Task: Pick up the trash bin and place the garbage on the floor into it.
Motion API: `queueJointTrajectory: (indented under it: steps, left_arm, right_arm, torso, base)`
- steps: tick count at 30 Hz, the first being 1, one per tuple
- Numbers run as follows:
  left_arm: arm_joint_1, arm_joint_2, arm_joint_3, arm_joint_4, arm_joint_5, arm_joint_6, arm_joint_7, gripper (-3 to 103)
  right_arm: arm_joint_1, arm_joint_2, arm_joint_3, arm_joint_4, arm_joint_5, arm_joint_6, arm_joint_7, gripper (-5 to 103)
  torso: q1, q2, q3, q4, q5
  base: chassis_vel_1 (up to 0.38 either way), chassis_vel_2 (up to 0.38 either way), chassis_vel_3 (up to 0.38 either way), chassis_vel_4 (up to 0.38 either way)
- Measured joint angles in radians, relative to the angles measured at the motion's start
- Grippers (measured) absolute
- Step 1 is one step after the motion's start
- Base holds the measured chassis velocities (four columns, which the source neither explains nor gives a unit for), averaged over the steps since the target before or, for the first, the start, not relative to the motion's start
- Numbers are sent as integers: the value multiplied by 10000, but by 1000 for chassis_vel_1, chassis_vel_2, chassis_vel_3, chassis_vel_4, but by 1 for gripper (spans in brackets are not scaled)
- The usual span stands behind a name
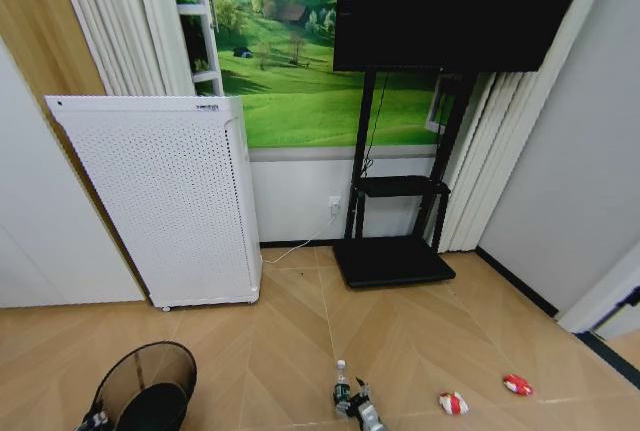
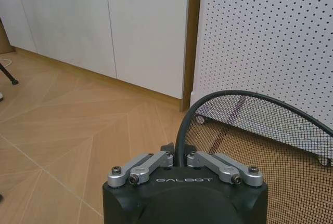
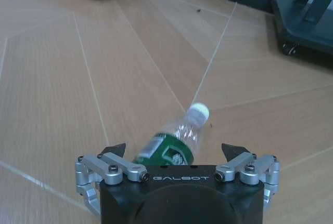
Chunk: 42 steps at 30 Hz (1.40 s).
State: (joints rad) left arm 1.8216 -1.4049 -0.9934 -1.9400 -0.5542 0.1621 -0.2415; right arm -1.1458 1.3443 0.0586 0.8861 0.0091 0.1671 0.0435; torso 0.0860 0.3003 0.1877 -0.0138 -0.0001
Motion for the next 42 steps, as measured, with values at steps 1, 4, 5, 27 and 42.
queueJointTrajectory:
  steps: [1, 4, 5, 27, 42]
  left_arm:
    - [9, 0, 0, -16, -2, 0, 0, 6]
    - [14, 5, 3, -27, -10, 0, 0, 6]
    - [14, 5, 3, -27, -10, 0, 0, 6]
    - [-2, 198, -172, 125, -252, -30, 63, 6]
    - [-236, 136, -12, 184, -155, -134, 99, 6]
  right_arm:
    - [37, 33, 67, -190, -92, 59, -18, 100]
    - [144, 73, 181, -483, -209, 133, -36, 100]
    - [144, 73, 181, -483, -209, 133, -36, 100]
    - [885, 570, 141, -1765, -242, -124, -74, 98]
    - [1045, 551, 492, -2190, -711, 238, -312, 44]
  torso:
    - [0, 0, 0, 0, 1]
    - [0, 0, 0, 0, 0]
    - [0, 0, 0, 0, 0]
    - [0, 0, 0, 0, 0]
    - [0, 0, 0, 0, 0]
  base:
    - [0, 0, 0, 0]
    - [0, 0, 0, 0]
    - [0, 0, 0, 0]
    - [0, 0, 0, 0]
    - [0, 0, 0, 0]
